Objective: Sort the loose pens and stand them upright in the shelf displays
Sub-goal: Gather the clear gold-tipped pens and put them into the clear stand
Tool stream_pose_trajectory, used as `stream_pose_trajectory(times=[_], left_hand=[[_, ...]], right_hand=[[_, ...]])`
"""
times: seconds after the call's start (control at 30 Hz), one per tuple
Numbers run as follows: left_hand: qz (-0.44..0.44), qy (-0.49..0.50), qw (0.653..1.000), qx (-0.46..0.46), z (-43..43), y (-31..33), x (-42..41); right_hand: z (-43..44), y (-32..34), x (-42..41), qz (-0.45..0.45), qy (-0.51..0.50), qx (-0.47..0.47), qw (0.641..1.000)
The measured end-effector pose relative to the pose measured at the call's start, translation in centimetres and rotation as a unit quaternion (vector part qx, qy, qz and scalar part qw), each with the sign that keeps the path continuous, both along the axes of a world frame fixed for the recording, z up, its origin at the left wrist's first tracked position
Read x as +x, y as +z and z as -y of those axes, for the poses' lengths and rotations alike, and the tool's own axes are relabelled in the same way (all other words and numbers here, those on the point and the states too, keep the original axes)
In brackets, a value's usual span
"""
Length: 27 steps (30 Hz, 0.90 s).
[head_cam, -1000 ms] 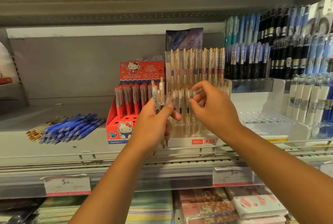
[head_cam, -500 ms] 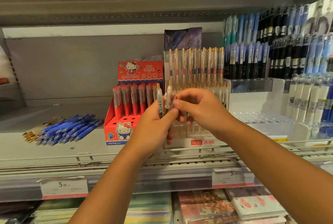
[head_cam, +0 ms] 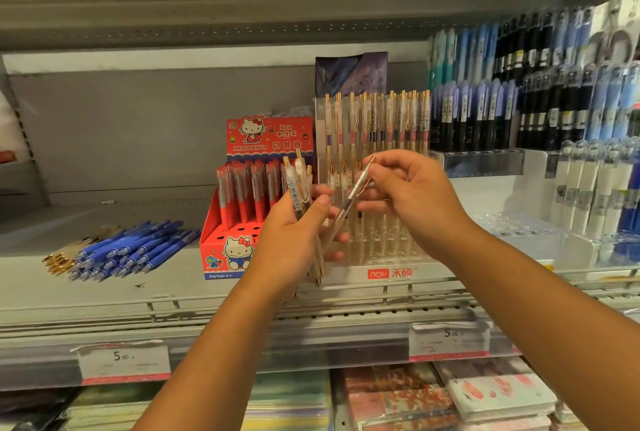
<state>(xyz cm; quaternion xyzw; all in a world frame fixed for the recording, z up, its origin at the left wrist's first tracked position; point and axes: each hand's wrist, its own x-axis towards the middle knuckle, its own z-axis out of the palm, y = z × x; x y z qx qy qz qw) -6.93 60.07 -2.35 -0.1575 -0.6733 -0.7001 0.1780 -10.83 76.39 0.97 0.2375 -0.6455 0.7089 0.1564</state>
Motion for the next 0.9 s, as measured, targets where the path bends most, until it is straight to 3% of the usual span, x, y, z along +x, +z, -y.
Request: stream_pose_trajectory(times=[0.27,0.47,0.63,0.9], left_hand=[[0.008,-0.008,1.000,0.020,0.1,0.0,-0.2],[-0.008,0.019,0.999,-0.040,0.4,-0.2,-0.4],[-0.020,0.031,0.997,-0.071,0.5,-0.2,-0.4],[0.033,0.016,0.999,-0.026,0.3,0.0,-0.5]], right_hand=[[-1.9,1.2,-1.0,-0.043,-0.102,-0.044,0.993],[-2.6,1.5,-1.9,-0.114,-0.193,0.015,0.974],[-2.5,1.1,-2.3,-0.128,-0.202,0.052,0.970],[-2.3,1.0,-2.6,-0.149,-0.212,0.082,0.962]])
